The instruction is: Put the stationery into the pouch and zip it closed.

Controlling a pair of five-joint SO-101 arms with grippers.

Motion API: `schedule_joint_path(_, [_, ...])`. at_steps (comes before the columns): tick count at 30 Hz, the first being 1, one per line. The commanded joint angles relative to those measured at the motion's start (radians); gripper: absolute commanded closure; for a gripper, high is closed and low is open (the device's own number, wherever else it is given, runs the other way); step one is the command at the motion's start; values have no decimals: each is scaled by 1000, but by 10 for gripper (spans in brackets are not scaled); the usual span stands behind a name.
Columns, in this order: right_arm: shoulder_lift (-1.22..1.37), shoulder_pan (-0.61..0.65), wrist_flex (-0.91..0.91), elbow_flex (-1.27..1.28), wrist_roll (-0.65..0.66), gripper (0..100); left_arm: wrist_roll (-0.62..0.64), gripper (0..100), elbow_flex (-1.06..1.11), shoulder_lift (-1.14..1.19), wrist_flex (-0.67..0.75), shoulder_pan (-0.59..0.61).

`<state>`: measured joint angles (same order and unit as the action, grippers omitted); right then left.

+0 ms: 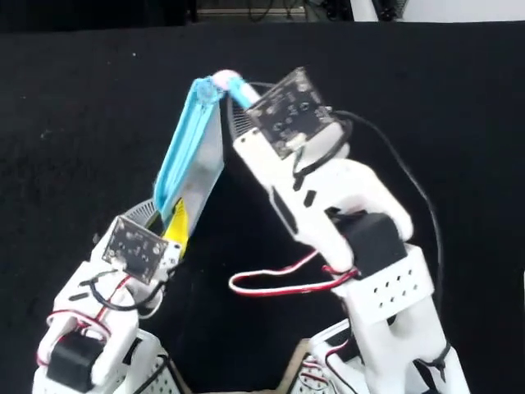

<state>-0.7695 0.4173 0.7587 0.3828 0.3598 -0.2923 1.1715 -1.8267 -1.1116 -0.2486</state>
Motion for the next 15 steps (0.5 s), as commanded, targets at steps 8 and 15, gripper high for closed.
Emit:
schedule_joint_path(8, [42, -180, -61, 58, -9, 988, -115, 971, -110, 0, -120, 18])
schedule_joint_path(15, [50, -264, -270, 194, -5, 988, -115, 971, -108, 0, -121, 18])
